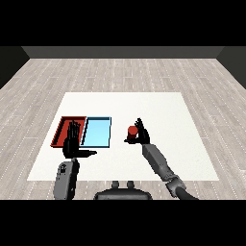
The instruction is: Pick the red can and put it in the red box
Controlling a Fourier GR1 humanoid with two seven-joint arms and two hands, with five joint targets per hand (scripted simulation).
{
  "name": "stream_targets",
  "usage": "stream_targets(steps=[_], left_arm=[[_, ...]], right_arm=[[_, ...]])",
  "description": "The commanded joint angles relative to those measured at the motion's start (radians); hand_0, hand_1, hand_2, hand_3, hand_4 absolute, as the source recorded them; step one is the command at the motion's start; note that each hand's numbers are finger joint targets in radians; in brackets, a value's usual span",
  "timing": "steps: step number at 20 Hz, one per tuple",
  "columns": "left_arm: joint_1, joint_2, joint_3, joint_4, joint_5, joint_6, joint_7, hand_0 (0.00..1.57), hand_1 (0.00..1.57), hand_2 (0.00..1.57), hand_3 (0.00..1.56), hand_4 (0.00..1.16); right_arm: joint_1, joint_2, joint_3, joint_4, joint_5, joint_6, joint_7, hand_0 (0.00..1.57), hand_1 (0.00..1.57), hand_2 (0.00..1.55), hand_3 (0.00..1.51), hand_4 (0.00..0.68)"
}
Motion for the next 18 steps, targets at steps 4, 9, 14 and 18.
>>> stream_targets(steps=[4,9,14,18], left_arm=[[0.059,0.007,0.003,-0.033,0.015,-0.022,-0.011,0.00,0.00,0.00,0.00,0.00],[0.034,0.020,0.009,-0.057,0.042,-0.033,0.041,0.00,0.00,0.00,0.00,0.00],[0.088,-0.007,-0.006,-0.058,0.029,-0.029,-0.014,0.00,0.00,0.00,0.00,0.00],[0.034,-0.009,-0.013,-0.043,0.015,-0.012,0.002,0.00,0.00,0.00,0.00,0.00]], right_arm=[[-0.043,0.003,0.016,0.066,-0.019,0.030,-0.009,0.00,0.00,0.00,0.00,0.000],[-0.074,0.003,0.133,0.097,-0.137,-0.041,-0.064,0.00,0.00,0.00,0.00,0.000],[-0.075,-0.013,0.041,0.073,-0.059,-0.009,0.006,0.00,0.00,0.00,0.00,0.000],[-0.156,0.003,0.174,0.206,-0.203,-0.063,-0.047,0.00,0.00,0.00,0.00,0.000]])
